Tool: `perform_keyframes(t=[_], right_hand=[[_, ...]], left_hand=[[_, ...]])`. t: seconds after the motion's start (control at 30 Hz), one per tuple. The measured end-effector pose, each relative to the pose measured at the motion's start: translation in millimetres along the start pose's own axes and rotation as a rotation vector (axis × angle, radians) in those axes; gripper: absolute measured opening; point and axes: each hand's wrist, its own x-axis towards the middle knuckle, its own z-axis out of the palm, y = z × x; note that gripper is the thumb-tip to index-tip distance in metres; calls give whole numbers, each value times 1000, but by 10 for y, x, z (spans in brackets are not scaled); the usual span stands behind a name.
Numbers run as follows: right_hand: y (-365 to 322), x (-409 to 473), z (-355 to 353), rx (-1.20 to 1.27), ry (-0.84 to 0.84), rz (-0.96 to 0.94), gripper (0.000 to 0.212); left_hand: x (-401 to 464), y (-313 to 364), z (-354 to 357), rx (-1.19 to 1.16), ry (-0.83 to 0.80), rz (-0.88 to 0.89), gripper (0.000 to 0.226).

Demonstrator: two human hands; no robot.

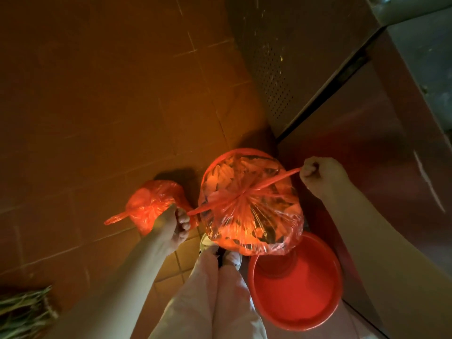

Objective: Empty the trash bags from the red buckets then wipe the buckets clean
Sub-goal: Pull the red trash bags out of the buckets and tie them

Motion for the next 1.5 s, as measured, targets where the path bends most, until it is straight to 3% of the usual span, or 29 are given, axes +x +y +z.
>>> perform_keyframes(t=[0.13, 0.23, 0.43, 0.57, 0.67, 0.8, 1.0, 1.33, 1.5], right_hand=[[164, -200, 33, -145, -44, -13, 27], [316, -383, 60, -464, -99, -145, 26], [672, -796, 280, -923, -311, -370, 12], [932, -907, 518, -1119, -437, -527, 15], [1124, -978, 705, -1290, -515, -762, 10], [1391, -1045, 903, -1396, -640, -906, 7], [1659, -1041, 1080, -1478, -655, -828, 10], [1922, -1104, 1175, -1360, -614, -648, 20], [2106, -1083, 1238, -1301, -530, -534, 25]], left_hand=[[-112, -12, -85, 263, 19, 207, 53], [-160, -27, -141, 528, -16, 403, 50], [-263, 20, -271, 546, -4, 756, 17], [-323, 119, -338, 494, 99, 913, 15], [-327, 172, -439, 576, 115, 989, 16], [-335, 259, -475, 735, 90, 999, 23], [-204, 315, -464, 785, 38, 881, 39], [-67, 379, -753, 757, 25, 906, 7], [-71, 396, -1138, 690, 120, 915, 12]])
